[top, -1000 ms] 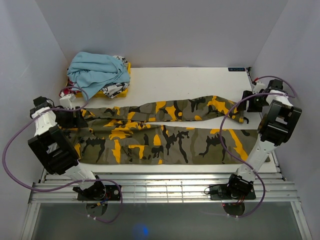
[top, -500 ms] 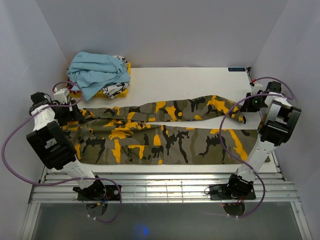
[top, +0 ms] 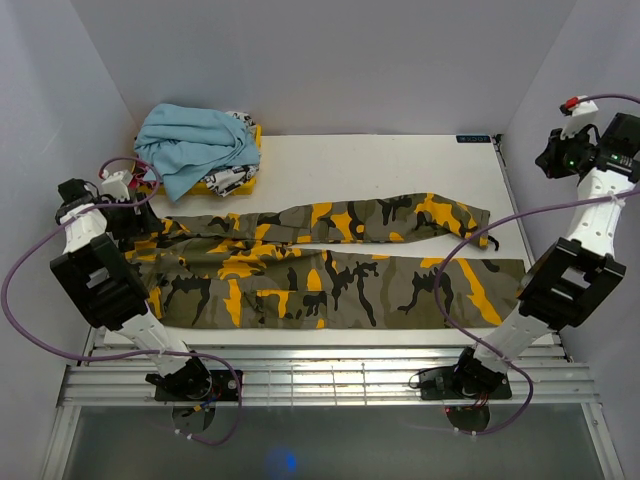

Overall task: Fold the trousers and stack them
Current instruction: Flatten the trousers out

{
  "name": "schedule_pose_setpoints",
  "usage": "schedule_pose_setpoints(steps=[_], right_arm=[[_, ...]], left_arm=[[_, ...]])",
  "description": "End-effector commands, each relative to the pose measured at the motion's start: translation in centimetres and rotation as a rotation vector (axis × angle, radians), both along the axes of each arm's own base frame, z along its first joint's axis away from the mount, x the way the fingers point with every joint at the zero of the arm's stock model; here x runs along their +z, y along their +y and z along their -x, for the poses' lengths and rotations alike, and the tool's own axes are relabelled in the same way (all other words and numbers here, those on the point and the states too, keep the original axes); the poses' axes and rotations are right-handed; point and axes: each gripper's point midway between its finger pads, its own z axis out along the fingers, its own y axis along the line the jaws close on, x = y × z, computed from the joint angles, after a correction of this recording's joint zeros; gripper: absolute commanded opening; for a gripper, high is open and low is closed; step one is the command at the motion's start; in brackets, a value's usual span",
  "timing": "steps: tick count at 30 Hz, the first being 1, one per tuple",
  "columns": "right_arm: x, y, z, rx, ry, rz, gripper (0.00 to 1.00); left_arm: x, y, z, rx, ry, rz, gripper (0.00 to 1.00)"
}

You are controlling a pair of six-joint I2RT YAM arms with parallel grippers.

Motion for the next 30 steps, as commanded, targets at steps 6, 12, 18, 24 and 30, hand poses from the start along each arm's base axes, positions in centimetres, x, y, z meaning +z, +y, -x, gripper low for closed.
schedule_pose_setpoints(steps=[6, 12, 18, 24, 30], right_arm=[[-8.2, 1.4, -3.0, 0.029, 0.271, -0.201, 0.4], [-13.7, 2.5, -1.2, -0.137, 0.32, -0.287, 0.79], [-19.1, 3.6, -0.4, -0.274, 0.43, -0.212, 0.75], [-22.5, 2.7, -1.0, -0.376, 0.476, -0.177, 0.69], [-24.3, 2.9, -1.5, -0.394, 0.483, -0.217, 0.38]], left_arm=[[1.9, -0.1, 0.3, -0.004, -0.052, -0.032, 0.82], [2.2, -0.8, 0.5, -0.003, -0.063, -0.005, 0.83], [1.7, -0.9, 0.8, 0.002, -0.058, -0.003, 0.83], [1.7, -1.2, 1.0, -0.002, -0.062, -0.001, 0.83], [1.3, -1.1, 1.3, -0.001, -0.055, -0.009, 0.83]])
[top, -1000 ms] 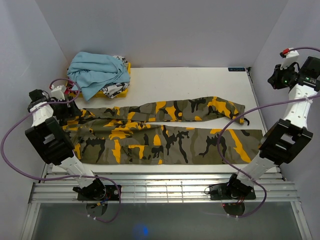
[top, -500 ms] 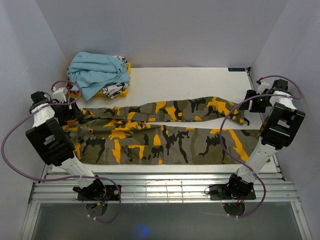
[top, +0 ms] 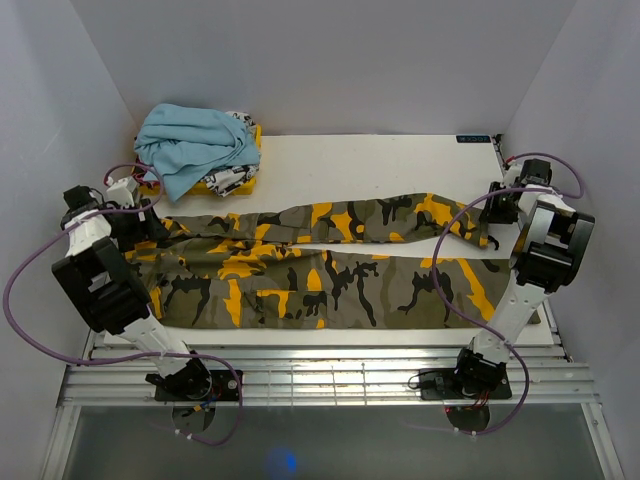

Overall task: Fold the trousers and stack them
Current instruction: Flatten the trousers out

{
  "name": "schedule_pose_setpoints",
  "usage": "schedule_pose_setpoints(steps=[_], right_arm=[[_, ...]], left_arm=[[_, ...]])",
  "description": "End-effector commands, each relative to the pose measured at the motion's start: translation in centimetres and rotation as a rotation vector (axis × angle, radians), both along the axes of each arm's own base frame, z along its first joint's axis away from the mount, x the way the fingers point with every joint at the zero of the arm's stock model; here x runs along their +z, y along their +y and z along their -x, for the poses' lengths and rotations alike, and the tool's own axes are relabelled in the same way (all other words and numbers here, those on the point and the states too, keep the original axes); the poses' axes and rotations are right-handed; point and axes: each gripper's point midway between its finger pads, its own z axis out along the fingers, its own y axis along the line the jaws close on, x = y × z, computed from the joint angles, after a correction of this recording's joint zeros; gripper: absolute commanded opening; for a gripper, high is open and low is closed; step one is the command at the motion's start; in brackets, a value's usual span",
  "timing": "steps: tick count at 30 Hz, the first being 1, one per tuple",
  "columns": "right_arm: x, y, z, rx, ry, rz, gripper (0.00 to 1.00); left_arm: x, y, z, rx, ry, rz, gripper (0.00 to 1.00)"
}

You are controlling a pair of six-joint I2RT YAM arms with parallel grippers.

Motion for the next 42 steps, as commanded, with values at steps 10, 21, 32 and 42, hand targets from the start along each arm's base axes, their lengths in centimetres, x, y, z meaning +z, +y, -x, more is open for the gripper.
schedule_pose_setpoints(steps=[10, 21, 32, 42], right_arm=[[3.4, 0.1, -1.8, 0.026, -0.109, -0.034, 0.08], [18.8, 1.0, -3.2, 0.14, -0.473, 0.06, 0.08], [20.9, -1.1, -5.6, 0.136, -0.539, 0.147, 0.08], [15.1, -7.3, -8.3, 0.024, -0.39, 0.356, 0.08]], left_arm=[[1.5, 0.4, 0.1, 0.006, -0.043, -0.046, 0.83], [1.6, 0.6, 0.1, 0.007, -0.048, -0.058, 0.83], [1.7, 0.5, -0.1, 0.012, -0.05, -0.051, 0.83], [1.7, 1.4, -0.4, 0.027, -0.042, -0.08, 0.83]])
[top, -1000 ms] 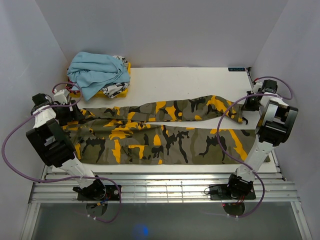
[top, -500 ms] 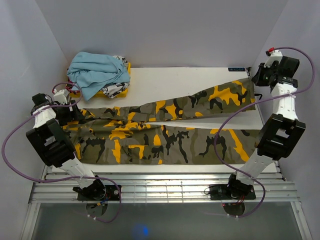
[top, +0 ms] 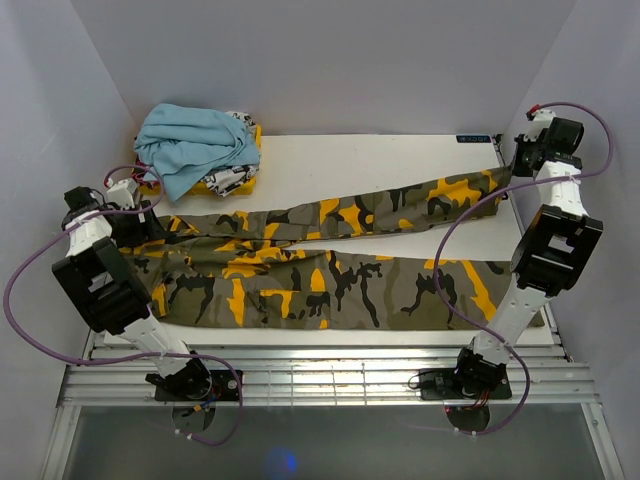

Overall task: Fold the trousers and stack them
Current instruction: Flatten the trousers out

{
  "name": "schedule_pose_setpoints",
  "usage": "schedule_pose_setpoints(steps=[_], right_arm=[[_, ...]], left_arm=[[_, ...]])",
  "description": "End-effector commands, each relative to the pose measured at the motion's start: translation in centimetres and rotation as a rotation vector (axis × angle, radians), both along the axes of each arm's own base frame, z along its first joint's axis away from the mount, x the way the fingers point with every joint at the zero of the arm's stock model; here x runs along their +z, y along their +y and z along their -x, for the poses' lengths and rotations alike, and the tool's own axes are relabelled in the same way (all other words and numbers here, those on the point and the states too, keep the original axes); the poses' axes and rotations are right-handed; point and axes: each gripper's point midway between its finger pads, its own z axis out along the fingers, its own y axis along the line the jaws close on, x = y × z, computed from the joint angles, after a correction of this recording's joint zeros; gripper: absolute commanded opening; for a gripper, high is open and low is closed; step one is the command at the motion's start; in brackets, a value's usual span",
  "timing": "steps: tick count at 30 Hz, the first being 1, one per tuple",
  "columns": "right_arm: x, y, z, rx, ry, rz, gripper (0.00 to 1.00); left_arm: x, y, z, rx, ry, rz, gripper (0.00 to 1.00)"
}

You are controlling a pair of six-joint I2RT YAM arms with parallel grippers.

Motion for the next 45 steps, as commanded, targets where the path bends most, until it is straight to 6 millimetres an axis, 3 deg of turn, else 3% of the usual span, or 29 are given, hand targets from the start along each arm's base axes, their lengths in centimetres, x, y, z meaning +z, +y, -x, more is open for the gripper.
schedule_pose_setpoints(steps=[1, 4, 6, 8, 11, 13, 14, 15, 16, 17, 18, 19, 20, 21, 22, 23, 26, 28, 31, 35, 37, 38, 40, 41, 45], right_arm=[[0.2, -3.6, 0.3, -0.074, 0.004, 0.155, 0.08], [-0.9, -4.2, 1.7, -0.059, 0.049, 0.206, 0.08], [-0.6, -4.5, 2.4, -0.047, 0.059, 0.23, 0.08], [-1.1, -4.2, 3.3, -0.01, 0.093, 0.25, 0.08], [-1.8, -3.6, 3.9, 0.044, 0.132, 0.25, 0.08], [-4.3, -2.5, 4.5, 0.102, 0.233, 0.208, 0.08], [-3.2, -2.7, 3.6, 0.112, 0.227, 0.216, 0.09], [-5.2, -2.2, 3.3, 0.134, 0.285, 0.188, 0.26], [-5.3, -2.3, 3.3, 0.136, 0.311, 0.181, 0.33], [-5.5, -2.0, 3.7, 0.145, 0.345, 0.158, 0.43], [-4.9, -2.0, 3.1, 0.15, 0.332, 0.162, 0.66], [-4.5, -1.9, 3.1, 0.154, 0.33, 0.163, 0.78], [-4.3, -1.8, 3.1, 0.161, 0.325, 0.168, 0.89], [-3.8, -1.4, 3.1, 0.18, 0.317, 0.18, 0.98], [-3.6, -0.8, 3.1, 0.202, 0.307, 0.175, 0.99], [-3.4, -0.1, 3.2, 0.228, 0.299, 0.169, 0.97], [-3.8, 3.8, 4.5, 0.373, 0.32, 0.106, 0.97], [-5.2, 7.2, 6.2, 0.498, 0.38, 0.051, 0.99], [-7.0, 10.7, 8.4, 0.626, 0.462, -0.002, 1.0], [-8.8, 13.0, 10.8, 0.745, 0.53, -0.036, 0.95], [-9.6, 14.0, 11.9, 0.793, 0.557, -0.038, 0.94], [-10.8, 14.3, 12.9, 0.807, 0.583, -0.043, 0.93], [-11.8, 14.6, 13.8, 0.848, 0.604, 0.013, 0.91], [-12.4, 14.5, 14.1, 0.855, 0.609, 0.039, 0.9], [-15.0, 14.0, 15.3, 0.893, 0.598, 0.151, 0.85]], left_arm=[[1.9, 0.9, -0.6, 0.0, -0.053, -0.057, 0.83], [0.5, 1.1, -0.2, -0.003, -0.02, -0.066, 0.82], [-0.5, 1.2, 0.2, -0.009, 0.01, -0.067, 0.8], [-0.3, 1.7, 0.1, -0.008, 0.005, -0.077, 0.79], [2.3, 2.7, -1.8, 0.006, -0.075, -0.045, 0.81], [4.3, 3.3, -4.1, -0.017, -0.13, -0.036, 0.84], [4.7, 3.5, -4.8, -0.023, -0.132, -0.034, 0.84], [5.1, 4.1, -5.5, -0.03, -0.141, -0.049, 0.84], [4.2, 4.6, -6.3, -0.036, -0.124, -0.042, 0.85], [6.0, 5.7, -7.8, -0.047, -0.166, -0.079, 0.85], [5.9, 5.9, -8.0, -0.066, -0.155, -0.083, 0.85], [5.6, 6.3, -8.5, -0.075, -0.148, -0.086, 0.85], [3.9, 6.8, -9.0, -0.076, -0.118, -0.075, 0.85], [4.9, 7.4, -9.8, -0.081, -0.127, -0.087, 0.86], [4.4, 7.5, -10.1, -0.103, -0.122, -0.084, 0.85], [2.5, 7.4, -10.4, -0.118, -0.091, -0.053, 0.85], [1.7, 6.6, -11.1, -0.161, -0.085, -0.02, 0.85], [0.0, 5.4, -11.0, -0.193, -0.066, 0.016, 0.85], [-2.4, 3.3, -10.3, -0.261, -0.032, 0.047, 0.86], [-4.3, 1.1, -9.1, -0.333, -0.019, 0.088, 0.84], [-4.8, 0.7, -8.6, -0.342, -0.011, 0.096, 0.77], [-5.4, 0.4, -8.1, -0.346, 0.003, 0.106, 0.62], [-5.5, 0.1, -7.6, -0.363, 0.001, 0.106, 0.43], [-5.2, -0.2, -7.1, -0.371, -0.001, 0.105, 0.27], [-2.3, -0.8, -7.1, -0.39, -0.086, 0.068, 0.0]])
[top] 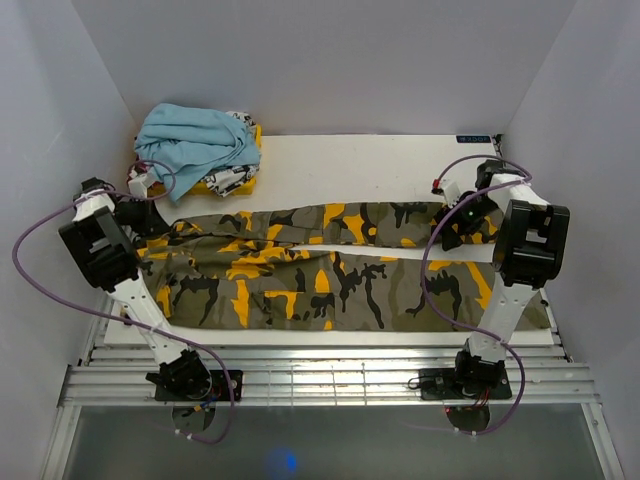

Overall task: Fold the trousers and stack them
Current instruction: Flatten the trousers out

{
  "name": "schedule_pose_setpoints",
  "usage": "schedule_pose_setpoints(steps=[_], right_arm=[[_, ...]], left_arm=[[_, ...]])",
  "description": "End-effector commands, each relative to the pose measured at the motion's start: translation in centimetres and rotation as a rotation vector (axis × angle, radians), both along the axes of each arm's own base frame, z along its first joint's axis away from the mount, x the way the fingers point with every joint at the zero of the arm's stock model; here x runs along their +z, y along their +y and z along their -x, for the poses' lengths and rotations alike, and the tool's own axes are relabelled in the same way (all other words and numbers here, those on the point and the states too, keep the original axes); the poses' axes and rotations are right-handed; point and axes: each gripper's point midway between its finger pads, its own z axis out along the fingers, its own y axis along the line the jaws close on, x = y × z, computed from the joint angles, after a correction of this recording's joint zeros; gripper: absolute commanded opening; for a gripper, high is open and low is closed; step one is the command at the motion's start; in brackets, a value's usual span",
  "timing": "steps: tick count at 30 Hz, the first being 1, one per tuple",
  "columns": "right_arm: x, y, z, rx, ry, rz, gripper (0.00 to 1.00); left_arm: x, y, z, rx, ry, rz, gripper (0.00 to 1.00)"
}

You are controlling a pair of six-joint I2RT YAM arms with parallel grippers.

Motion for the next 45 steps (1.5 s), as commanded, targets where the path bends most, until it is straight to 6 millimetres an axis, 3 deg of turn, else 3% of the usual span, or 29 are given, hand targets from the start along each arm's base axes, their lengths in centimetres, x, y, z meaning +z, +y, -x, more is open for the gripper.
schedule_pose_setpoints(steps=[1, 5, 7, 8, 9, 14, 17, 22, 24, 28, 30, 32, 35, 38, 40, 43, 45], right_arm=[[-1.6, -1.0, 0.8, 0.088, -0.037, 0.093, 0.84], [-3.0, -2.0, 1.2, 0.098, -0.019, 0.152, 0.68], [-3.4, -2.5, 1.2, 0.091, -0.009, 0.179, 0.59], [-3.4, -2.7, 1.1, 0.08, -0.009, 0.186, 0.57], [-3.4, -3.0, 1.0, 0.07, -0.012, 0.194, 0.54], [-2.7, -4.4, -0.2, 0.03, -0.035, 0.221, 0.5], [-2.4, -5.1, -0.5, 0.012, -0.038, 0.225, 0.48], [-1.1, -5.4, -0.8, 0.016, -0.059, 0.21, 0.47], [-0.3, -5.5, -0.9, 0.023, -0.073, 0.213, 0.45], [0.4, -6.1, -1.0, 0.034, -0.081, 0.227, 0.31], [0.5, -6.6, -1.0, 0.029, -0.074, 0.231, 0.19], [1.2, -6.7, -1.2, 0.035, -0.081, 0.216, 0.19], [2.4, -5.7, -1.0, 0.069, -0.117, 0.15, 0.32], [4.5, -4.4, -0.8, 0.156, -0.201, 0.113, 0.51], [4.8, -4.1, -0.5, 0.226, -0.228, 0.118, 0.55], [5.1, -4.0, 0.5, 0.307, -0.236, 0.128, 0.65], [4.9, -4.1, 1.1, 0.346, -0.238, 0.141, 0.7]], left_arm=[[5.0, -0.6, -0.1, -0.016, -0.117, -0.032, 0.0], [10.8, 0.0, -2.6, 0.022, -0.364, -0.099, 0.0], [13.4, -1.2, -1.8, 0.011, -0.458, -0.105, 0.0], [14.9, -0.9, -2.5, 0.023, -0.537, -0.138, 0.0], [15.8, -1.6, -1.6, 0.022, -0.572, -0.144, 0.0], [19.9, -2.1, -0.4, -0.001, -0.802, -0.261, 0.0], [21.2, -2.8, 0.8, -0.012, -0.892, -0.317, 0.0], [19.6, -1.6, 0.5, 0.022, -0.82, -0.343, 0.0], [17.9, -0.7, 0.2, 0.048, -0.735, -0.341, 0.0], [18.0, -0.2, 0.6, 0.072, -0.763, -0.344, 0.0], [18.1, -0.6, 0.7, 0.057, -0.77, -0.329, 0.0], [17.7, -0.5, 0.6, 0.075, -0.732, -0.298, 0.0], [16.4, 1.7, -0.7, 0.174, -0.648, -0.304, 0.28], [15.4, 3.3, -1.5, 0.235, -0.573, -0.3, 0.57], [15.3, 3.2, -1.7, 0.232, -0.552, -0.277, 0.63], [16.0, 2.7, -1.7, 0.217, -0.54, -0.245, 0.81], [16.7, 2.3, -1.6, 0.202, -0.535, -0.231, 0.86]])
